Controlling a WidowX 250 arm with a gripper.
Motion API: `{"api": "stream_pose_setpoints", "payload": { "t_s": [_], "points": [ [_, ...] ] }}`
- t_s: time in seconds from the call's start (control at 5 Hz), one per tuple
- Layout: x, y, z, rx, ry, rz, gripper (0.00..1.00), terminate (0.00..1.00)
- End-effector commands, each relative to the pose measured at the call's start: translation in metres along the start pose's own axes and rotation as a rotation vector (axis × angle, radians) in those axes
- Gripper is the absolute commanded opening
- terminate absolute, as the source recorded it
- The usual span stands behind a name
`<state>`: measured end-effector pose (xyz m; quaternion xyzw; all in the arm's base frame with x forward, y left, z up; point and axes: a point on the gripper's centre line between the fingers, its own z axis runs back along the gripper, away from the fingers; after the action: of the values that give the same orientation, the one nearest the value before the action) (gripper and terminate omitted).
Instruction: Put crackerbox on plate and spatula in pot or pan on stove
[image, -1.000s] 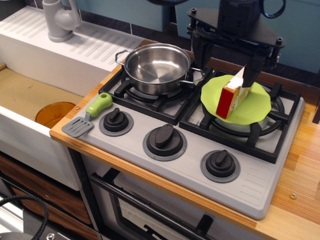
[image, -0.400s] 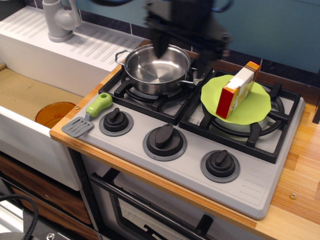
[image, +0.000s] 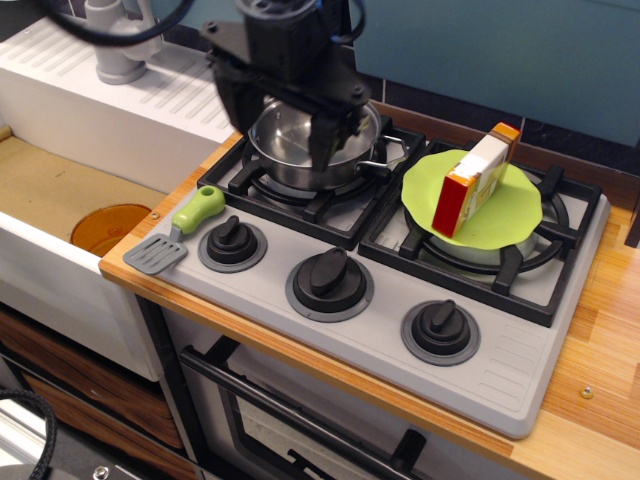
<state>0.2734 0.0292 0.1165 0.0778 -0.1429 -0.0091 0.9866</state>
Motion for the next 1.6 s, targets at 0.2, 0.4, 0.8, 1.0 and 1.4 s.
{"api": "stream_pose_setpoints", "payload": {
  "t_s": [0.2, 0.4, 0.8, 1.0, 1.4],
  "points": [
    [-0.011, 0.043, -0.014, 0.046, -0.110, 0.026, 1.00, 0.00],
    [-0.011, 0.058, -0.028, 0.041, -0.132, -0.003, 1.00, 0.00],
    [-0.011, 0.058, -0.028, 0.041, -0.132, -0.003, 1.00, 0.00],
    [-0.011, 0.058, -0.028, 0.041, -0.132, -0.003, 1.00, 0.00],
    [-0.015, 0.064, -0.038, 0.104, -0.160, -0.005, 1.00, 0.00]
  ]
}}
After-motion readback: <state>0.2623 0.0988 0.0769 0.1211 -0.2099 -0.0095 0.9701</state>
